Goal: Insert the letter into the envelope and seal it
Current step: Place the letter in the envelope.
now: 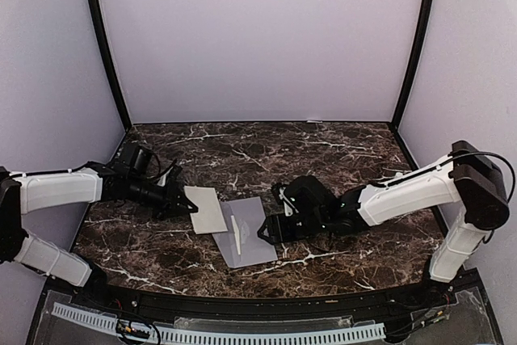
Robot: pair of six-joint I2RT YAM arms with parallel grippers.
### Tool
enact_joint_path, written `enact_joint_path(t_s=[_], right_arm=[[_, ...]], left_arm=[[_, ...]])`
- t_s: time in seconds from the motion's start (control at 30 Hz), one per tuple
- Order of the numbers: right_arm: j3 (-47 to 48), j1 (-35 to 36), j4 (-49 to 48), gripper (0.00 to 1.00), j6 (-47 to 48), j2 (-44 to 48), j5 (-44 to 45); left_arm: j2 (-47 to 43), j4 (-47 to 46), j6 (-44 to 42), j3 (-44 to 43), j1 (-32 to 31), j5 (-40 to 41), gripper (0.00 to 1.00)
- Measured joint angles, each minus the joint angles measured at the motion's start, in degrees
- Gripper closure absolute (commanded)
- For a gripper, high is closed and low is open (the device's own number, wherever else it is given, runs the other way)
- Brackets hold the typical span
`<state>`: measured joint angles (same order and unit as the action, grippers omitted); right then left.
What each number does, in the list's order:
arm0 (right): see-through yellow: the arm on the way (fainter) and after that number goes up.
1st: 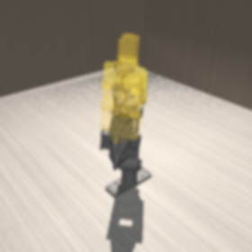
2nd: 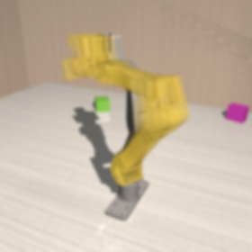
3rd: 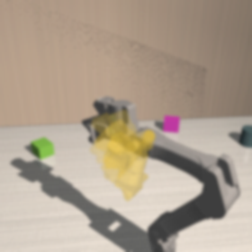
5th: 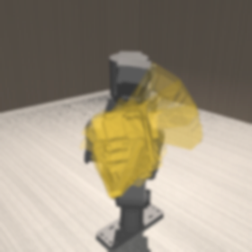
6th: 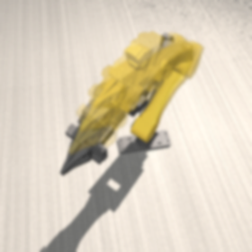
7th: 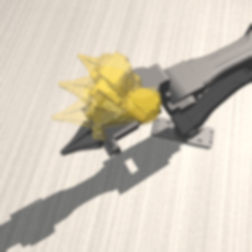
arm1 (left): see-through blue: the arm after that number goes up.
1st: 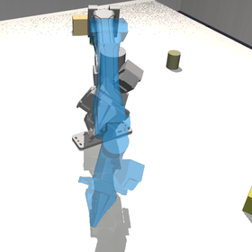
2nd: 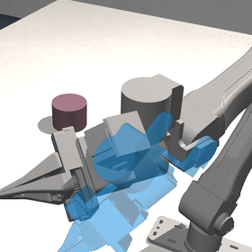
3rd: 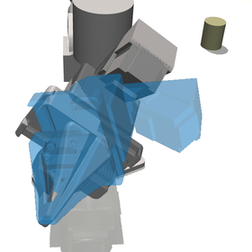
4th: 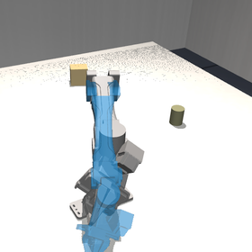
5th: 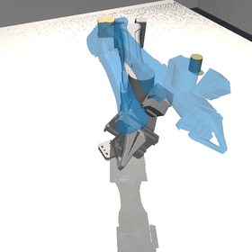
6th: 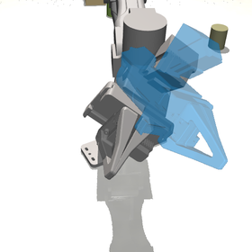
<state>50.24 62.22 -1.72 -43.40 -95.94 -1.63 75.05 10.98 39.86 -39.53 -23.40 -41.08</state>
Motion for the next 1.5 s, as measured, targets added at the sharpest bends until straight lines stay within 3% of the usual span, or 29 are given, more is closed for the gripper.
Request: enact_joint_path(t_s=[0.37,1.5], right_arm=[[0.37,0.0,0.48,0.36,-0.2,-2.23,0.37],[3.78,0.02,-0.55,0.4,-0.33,-7.63,-1.53]], left_arm=[[2.01,0.72,3.96,2.56,-1.31,-1.99,1.0],[14.84,-0.35,2.78,1.22,-5.51,2.36,1.0]])
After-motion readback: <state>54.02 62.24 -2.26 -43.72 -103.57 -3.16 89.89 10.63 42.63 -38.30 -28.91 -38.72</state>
